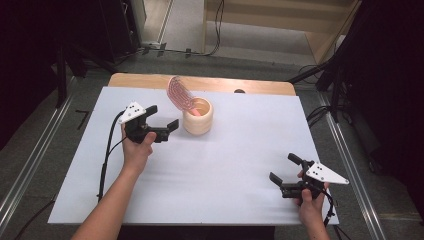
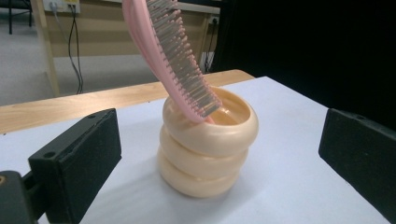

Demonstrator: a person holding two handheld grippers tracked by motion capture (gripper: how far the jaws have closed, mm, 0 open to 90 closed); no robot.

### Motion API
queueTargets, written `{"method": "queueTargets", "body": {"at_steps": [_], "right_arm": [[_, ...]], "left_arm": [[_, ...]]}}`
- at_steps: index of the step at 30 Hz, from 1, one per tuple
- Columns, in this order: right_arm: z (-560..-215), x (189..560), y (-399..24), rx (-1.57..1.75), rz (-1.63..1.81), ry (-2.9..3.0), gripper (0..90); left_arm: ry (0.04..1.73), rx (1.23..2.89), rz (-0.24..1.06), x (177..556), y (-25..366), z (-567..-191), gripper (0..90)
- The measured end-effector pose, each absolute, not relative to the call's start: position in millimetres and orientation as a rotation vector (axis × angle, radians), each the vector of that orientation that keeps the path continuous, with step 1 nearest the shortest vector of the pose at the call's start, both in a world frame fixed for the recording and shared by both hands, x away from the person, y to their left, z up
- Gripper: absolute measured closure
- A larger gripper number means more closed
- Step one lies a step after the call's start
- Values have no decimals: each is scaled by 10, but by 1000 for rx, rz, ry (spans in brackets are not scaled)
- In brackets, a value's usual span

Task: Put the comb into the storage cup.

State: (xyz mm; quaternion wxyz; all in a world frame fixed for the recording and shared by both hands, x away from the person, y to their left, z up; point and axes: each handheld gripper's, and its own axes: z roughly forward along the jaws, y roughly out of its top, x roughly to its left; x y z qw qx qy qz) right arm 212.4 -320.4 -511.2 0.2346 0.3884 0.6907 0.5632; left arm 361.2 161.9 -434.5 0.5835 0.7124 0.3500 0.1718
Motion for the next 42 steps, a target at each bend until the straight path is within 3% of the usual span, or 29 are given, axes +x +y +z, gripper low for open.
{"method": "queueTargets", "body": {"at_steps": [42], "right_arm": [[-5112, 2130, -3194, 1073, 1532, 1894, 0]], "left_arm": [[789, 1696, 451, 2886, 2142, -4537, 0]]}}
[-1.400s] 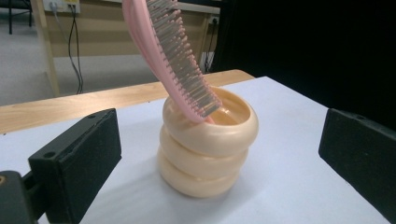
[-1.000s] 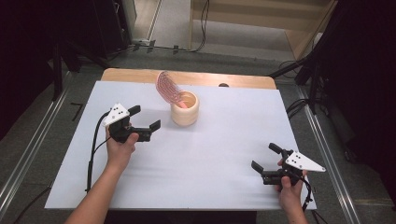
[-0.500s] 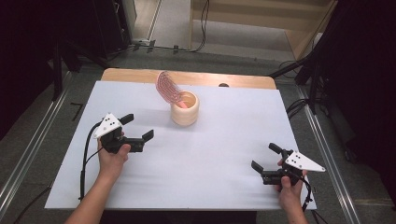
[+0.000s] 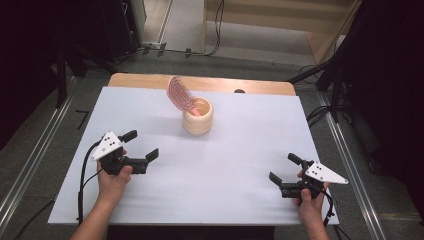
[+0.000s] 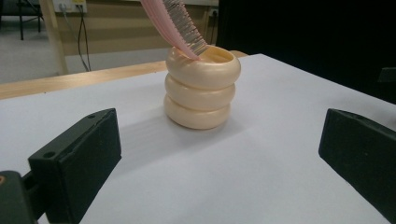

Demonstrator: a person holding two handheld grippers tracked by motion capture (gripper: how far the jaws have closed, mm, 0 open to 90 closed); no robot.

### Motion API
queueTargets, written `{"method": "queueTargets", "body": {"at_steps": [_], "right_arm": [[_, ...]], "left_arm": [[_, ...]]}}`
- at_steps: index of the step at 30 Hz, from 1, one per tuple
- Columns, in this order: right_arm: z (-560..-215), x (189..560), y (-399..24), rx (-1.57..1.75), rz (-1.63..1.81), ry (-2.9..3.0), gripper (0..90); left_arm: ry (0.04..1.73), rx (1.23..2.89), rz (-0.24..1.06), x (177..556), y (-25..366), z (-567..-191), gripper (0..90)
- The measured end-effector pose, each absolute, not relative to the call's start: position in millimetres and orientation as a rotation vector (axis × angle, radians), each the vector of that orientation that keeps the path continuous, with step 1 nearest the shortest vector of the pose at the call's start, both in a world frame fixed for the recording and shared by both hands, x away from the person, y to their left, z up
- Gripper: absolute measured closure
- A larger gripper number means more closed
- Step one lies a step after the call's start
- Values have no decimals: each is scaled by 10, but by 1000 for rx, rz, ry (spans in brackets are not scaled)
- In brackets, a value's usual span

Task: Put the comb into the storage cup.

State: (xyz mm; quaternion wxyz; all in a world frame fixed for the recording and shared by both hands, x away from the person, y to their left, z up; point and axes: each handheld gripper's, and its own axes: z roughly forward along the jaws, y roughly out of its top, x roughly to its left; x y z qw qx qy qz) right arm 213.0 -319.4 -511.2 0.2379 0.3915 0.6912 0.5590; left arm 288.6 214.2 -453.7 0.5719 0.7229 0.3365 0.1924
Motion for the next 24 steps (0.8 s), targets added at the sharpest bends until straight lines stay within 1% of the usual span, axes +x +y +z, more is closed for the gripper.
{"method": "queueTargets", "body": {"at_steps": [14, 24], "right_arm": [[-5111, 2129, -3195, 1071, 1532, 1894, 0], [-5112, 2128, -3193, 1074, 1530, 1894, 0]], "left_arm": [[791, 1707, 467, 2706, 2266, -4586, 0], [823, 1710, 490, 2585, 2481, -4642, 0]]}}
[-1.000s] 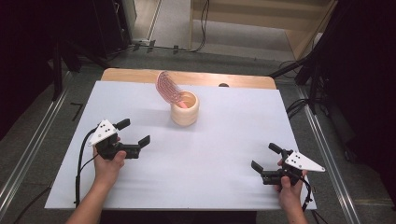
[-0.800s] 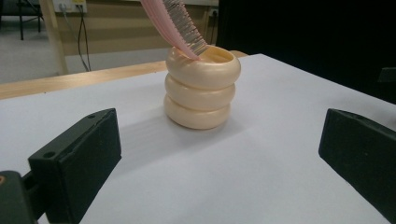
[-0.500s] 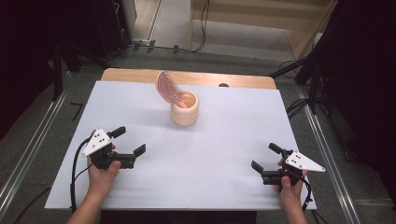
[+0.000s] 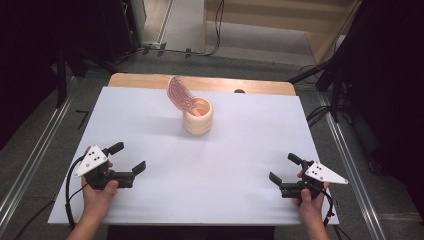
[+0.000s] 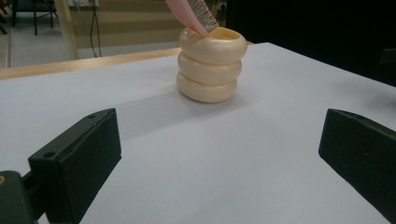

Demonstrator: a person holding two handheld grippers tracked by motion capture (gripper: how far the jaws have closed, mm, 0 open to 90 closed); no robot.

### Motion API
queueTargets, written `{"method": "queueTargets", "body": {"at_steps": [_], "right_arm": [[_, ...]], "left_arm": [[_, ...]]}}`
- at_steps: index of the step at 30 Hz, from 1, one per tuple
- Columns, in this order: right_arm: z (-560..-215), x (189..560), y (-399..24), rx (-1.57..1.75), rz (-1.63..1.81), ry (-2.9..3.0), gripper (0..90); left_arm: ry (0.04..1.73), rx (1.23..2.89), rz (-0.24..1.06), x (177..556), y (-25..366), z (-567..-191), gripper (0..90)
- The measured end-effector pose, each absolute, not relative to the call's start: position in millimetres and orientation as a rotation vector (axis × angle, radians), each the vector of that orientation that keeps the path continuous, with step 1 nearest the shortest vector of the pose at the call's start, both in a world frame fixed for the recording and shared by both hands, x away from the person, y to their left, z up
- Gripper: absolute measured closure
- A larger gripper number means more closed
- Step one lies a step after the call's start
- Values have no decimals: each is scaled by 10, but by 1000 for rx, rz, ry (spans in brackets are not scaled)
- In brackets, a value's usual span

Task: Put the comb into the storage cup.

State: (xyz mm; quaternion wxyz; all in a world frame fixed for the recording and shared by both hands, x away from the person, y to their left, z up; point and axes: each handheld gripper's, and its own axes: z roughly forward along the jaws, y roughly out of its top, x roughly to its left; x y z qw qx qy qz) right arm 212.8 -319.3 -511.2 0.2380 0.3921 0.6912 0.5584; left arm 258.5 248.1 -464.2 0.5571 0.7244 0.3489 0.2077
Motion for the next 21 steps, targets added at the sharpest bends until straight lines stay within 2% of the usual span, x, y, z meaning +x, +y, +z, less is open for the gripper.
{"method": "queueTargets", "body": {"at_steps": [21], "right_arm": [[-5113, 2131, -3187, 1074, 1523, 1895, 0]], "left_arm": [[878, 1709, 545, 2369, 2927, -4719, 0]]}}
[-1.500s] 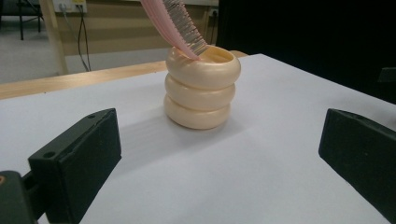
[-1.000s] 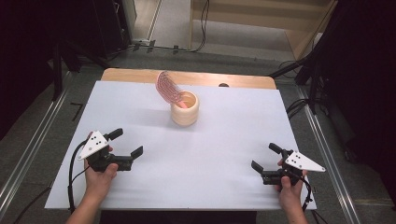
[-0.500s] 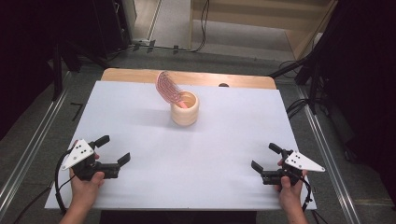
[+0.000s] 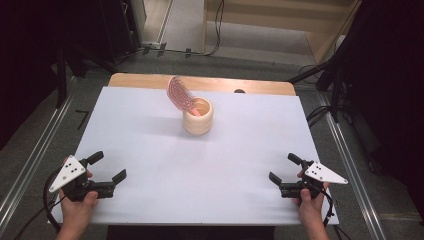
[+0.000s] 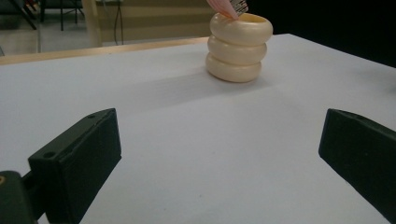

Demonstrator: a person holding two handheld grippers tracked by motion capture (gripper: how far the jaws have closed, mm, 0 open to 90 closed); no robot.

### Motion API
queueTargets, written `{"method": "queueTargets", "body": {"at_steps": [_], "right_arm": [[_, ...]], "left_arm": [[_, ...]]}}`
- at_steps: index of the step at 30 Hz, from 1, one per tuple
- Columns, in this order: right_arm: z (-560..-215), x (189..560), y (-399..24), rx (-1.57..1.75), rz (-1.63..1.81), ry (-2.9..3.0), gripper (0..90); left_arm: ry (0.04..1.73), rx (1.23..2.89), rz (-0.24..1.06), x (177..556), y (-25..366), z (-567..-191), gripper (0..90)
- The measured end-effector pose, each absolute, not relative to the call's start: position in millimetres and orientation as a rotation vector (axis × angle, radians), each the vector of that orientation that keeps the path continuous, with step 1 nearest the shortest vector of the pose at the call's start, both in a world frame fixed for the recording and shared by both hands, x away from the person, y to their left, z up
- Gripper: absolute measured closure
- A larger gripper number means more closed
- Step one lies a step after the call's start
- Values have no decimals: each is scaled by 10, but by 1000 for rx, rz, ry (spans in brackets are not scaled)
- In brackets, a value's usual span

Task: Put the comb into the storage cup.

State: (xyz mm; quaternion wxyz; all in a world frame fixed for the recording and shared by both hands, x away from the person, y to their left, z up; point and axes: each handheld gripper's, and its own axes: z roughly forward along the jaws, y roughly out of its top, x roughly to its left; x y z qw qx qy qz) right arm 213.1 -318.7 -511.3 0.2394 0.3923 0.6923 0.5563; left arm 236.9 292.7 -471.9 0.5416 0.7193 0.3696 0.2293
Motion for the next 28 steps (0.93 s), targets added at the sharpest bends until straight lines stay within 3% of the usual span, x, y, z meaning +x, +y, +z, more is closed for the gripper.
{"method": "queueTargets", "body": {"at_steps": [28], "right_arm": [[-5115, 2130, -3191, 1079, 1522, 1893, 0]], "left_arm": [[954, 1697, 569, 2325, 3332, -4814, 0]]}}
